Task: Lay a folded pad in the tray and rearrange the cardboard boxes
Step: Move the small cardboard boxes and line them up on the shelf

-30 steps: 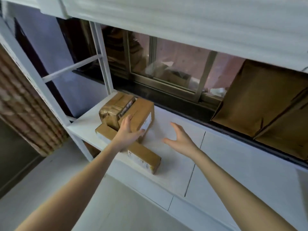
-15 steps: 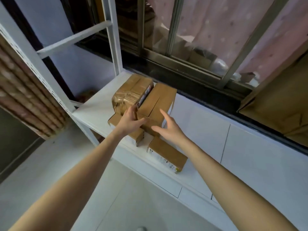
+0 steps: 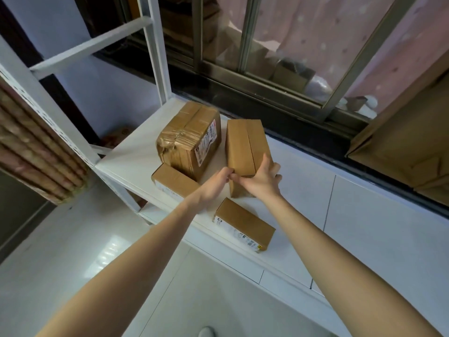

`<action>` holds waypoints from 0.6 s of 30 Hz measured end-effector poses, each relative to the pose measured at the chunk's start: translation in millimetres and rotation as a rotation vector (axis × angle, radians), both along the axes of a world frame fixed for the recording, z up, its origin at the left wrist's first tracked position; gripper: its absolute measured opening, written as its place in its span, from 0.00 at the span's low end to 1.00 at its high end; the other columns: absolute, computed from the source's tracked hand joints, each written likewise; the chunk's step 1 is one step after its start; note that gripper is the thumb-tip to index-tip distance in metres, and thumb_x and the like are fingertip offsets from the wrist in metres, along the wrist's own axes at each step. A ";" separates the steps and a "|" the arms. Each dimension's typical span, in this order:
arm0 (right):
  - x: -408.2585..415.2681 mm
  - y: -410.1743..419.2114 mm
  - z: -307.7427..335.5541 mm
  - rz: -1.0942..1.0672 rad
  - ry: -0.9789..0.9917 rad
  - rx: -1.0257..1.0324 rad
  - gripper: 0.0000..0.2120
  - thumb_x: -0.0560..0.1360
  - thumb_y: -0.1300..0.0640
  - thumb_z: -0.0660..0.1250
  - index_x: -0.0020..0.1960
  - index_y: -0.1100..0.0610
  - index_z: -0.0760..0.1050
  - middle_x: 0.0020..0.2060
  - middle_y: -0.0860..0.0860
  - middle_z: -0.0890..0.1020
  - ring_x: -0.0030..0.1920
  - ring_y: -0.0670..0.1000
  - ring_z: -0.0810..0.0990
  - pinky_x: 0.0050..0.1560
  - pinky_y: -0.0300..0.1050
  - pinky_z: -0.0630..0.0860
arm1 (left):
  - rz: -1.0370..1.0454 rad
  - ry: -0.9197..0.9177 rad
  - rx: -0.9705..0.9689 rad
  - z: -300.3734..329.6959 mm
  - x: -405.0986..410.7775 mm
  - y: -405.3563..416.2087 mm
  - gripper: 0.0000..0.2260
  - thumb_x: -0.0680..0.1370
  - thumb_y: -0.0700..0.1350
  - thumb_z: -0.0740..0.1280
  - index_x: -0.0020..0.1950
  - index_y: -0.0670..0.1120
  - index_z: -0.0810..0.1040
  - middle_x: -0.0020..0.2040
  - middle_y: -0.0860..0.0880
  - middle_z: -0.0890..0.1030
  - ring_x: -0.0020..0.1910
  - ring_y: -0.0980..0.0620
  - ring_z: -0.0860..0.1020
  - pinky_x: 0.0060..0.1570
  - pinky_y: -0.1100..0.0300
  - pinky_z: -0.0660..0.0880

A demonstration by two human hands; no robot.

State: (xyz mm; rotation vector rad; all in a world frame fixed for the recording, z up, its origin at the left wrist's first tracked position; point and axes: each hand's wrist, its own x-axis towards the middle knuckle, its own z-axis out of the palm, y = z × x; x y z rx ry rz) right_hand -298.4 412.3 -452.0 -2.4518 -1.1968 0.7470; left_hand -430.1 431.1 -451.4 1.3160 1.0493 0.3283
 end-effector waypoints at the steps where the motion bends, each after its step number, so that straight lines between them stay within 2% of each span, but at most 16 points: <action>1: 2.5 0.3 -1.2 0.002 -0.064 -0.014 0.50 0.63 0.38 0.73 0.73 0.50 0.46 0.68 0.58 0.58 0.65 0.61 0.62 0.61 0.62 0.70 | -0.026 0.017 -0.017 -2.9 1.0 -1.0 0.18 0.81 0.52 0.47 0.58 0.48 0.73 0.63 0.50 0.72 0.63 0.54 0.68 0.65 0.57 0.59; 3: 6.0 0.2 -3.3 -0.002 -0.142 -0.042 0.50 0.62 0.38 0.73 0.72 0.51 0.47 0.67 0.59 0.59 0.64 0.62 0.63 0.59 0.61 0.69 | -0.081 0.099 0.040 -8.9 0.7 -0.5 0.20 0.81 0.55 0.49 0.64 0.49 0.74 0.69 0.50 0.70 0.68 0.53 0.66 0.68 0.56 0.58; 4: 7.0 0.2 -4.7 -0.004 -0.153 -0.044 0.50 0.62 0.38 0.73 0.72 0.52 0.47 0.66 0.60 0.60 0.63 0.62 0.64 0.59 0.60 0.69 | -0.075 0.144 0.142 -10.9 -0.4 1.4 0.19 0.81 0.54 0.52 0.67 0.49 0.72 0.70 0.49 0.69 0.68 0.53 0.66 0.68 0.58 0.58; 5: 7.9 0.1 -5.5 0.000 -0.160 -0.035 0.50 0.62 0.38 0.73 0.72 0.52 0.48 0.66 0.60 0.60 0.63 0.61 0.64 0.58 0.59 0.70 | -0.025 0.199 0.290 -10.9 -2.3 4.6 0.19 0.80 0.53 0.56 0.68 0.47 0.70 0.70 0.47 0.69 0.68 0.52 0.66 0.65 0.60 0.60; 7: 8.6 0.6 -3.8 0.009 -0.169 0.006 0.48 0.62 0.38 0.73 0.72 0.52 0.50 0.65 0.61 0.61 0.62 0.61 0.65 0.56 0.57 0.72 | 0.166 0.343 0.604 -5.4 -9.2 15.2 0.24 0.76 0.50 0.65 0.70 0.46 0.66 0.70 0.45 0.67 0.69 0.49 0.65 0.63 0.59 0.62; 9: 9.0 3.2 1.6 0.005 -0.166 0.072 0.47 0.62 0.38 0.73 0.71 0.53 0.52 0.65 0.60 0.61 0.62 0.60 0.65 0.54 0.55 0.73 | 0.317 0.517 0.773 -1.0 -22.4 36.2 0.33 0.72 0.53 0.69 0.73 0.46 0.60 0.72 0.43 0.62 0.72 0.44 0.61 0.69 0.51 0.62; 11: 7.9 6.5 9.0 0.014 -0.184 0.143 0.47 0.62 0.38 0.72 0.71 0.53 0.53 0.64 0.59 0.61 0.61 0.59 0.64 0.52 0.53 0.74 | 0.328 0.697 0.789 -0.1 -38.3 61.9 0.42 0.69 0.60 0.70 0.76 0.47 0.53 0.77 0.41 0.53 0.76 0.40 0.52 0.73 0.42 0.52; 13: 4.7 9.3 16.3 0.023 -0.217 0.223 0.47 0.62 0.37 0.72 0.71 0.53 0.53 0.64 0.59 0.61 0.60 0.58 0.63 0.52 0.52 0.75 | 0.273 0.816 0.739 -3.4 -54.6 84.1 0.49 0.67 0.68 0.68 0.77 0.50 0.46 0.78 0.41 0.44 0.77 0.38 0.42 0.72 0.39 0.43; 15: -0.1 12.6 23.8 0.015 -0.216 0.307 0.48 0.61 0.37 0.72 0.72 0.53 0.53 0.64 0.59 0.60 0.59 0.58 0.63 0.52 0.51 0.75 | 0.241 0.892 0.684 -9.1 -68.2 100.4 0.54 0.63 0.74 0.64 0.77 0.53 0.40 0.78 0.42 0.40 0.76 0.38 0.39 0.71 0.38 0.41; 18: -9.2 21.1 35.6 0.006 -0.215 0.395 0.48 0.61 0.36 0.72 0.72 0.53 0.53 0.64 0.58 0.60 0.59 0.56 0.62 0.52 0.48 0.73 | 0.221 0.945 0.578 -16.6 -77.0 115.6 0.58 0.58 0.79 0.60 0.76 0.55 0.35 0.78 0.42 0.39 0.76 0.36 0.40 0.72 0.36 0.43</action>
